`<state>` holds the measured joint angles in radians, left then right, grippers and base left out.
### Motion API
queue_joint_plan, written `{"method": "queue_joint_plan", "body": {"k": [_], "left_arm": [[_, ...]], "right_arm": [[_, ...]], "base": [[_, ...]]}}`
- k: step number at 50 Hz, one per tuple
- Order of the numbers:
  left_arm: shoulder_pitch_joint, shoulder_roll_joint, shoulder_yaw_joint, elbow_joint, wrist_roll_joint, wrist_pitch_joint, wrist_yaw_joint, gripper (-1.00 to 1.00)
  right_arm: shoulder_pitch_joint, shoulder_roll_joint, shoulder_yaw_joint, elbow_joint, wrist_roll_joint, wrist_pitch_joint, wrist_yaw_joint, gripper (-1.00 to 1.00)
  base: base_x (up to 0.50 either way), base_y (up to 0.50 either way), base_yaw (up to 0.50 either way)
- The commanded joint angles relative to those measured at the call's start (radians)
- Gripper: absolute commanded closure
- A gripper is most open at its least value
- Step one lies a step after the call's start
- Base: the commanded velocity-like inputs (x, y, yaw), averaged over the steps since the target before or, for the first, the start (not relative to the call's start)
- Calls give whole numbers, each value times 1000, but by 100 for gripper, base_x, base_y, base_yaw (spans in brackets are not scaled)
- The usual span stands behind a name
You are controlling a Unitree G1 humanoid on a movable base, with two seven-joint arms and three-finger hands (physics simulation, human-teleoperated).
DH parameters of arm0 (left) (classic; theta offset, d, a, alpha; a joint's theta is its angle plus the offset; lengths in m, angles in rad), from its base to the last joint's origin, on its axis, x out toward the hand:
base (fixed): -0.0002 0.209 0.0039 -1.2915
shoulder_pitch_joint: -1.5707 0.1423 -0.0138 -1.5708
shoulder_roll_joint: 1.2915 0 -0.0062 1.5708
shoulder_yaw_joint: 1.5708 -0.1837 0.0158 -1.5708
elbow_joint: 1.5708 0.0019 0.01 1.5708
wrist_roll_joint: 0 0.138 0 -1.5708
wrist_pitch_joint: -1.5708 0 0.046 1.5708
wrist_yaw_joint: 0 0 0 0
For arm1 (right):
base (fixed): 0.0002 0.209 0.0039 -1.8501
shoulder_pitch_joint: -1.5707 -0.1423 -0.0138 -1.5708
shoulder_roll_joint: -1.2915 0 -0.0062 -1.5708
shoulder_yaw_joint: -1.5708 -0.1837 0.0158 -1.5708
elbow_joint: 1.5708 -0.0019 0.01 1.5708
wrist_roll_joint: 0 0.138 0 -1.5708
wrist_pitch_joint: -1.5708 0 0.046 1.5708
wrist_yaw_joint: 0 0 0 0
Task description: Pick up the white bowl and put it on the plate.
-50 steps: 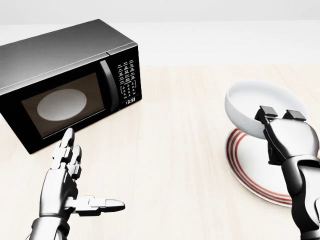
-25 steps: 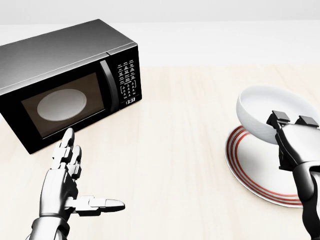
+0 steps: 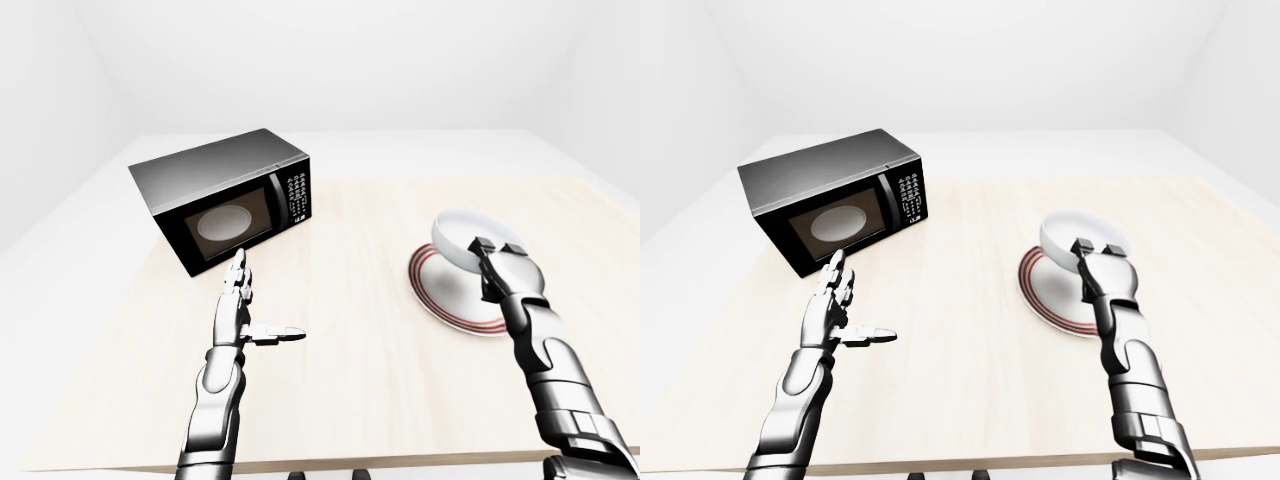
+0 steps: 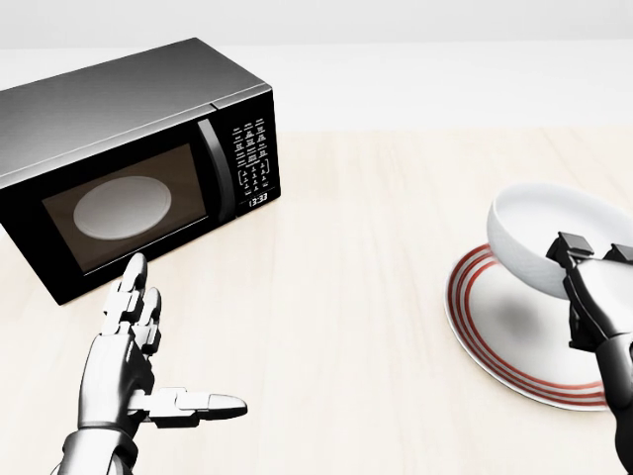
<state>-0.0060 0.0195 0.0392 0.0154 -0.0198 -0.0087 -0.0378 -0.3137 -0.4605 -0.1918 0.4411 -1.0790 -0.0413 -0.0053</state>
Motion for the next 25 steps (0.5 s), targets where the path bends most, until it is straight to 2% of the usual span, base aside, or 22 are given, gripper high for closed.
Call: {"method": "queue_joint_plan", "body": {"k": [1,25], "left_arm": [[0,0,0,0,0,0,0,-100],[0,0,0,0,0,0,0,-100]], "right_arm": [[-9,-24,-12,45,25,-8,-49,100],[-20,-31,4,114,38,-11,-88,100]], "base": [[0,0,0],[0,0,0]]}}
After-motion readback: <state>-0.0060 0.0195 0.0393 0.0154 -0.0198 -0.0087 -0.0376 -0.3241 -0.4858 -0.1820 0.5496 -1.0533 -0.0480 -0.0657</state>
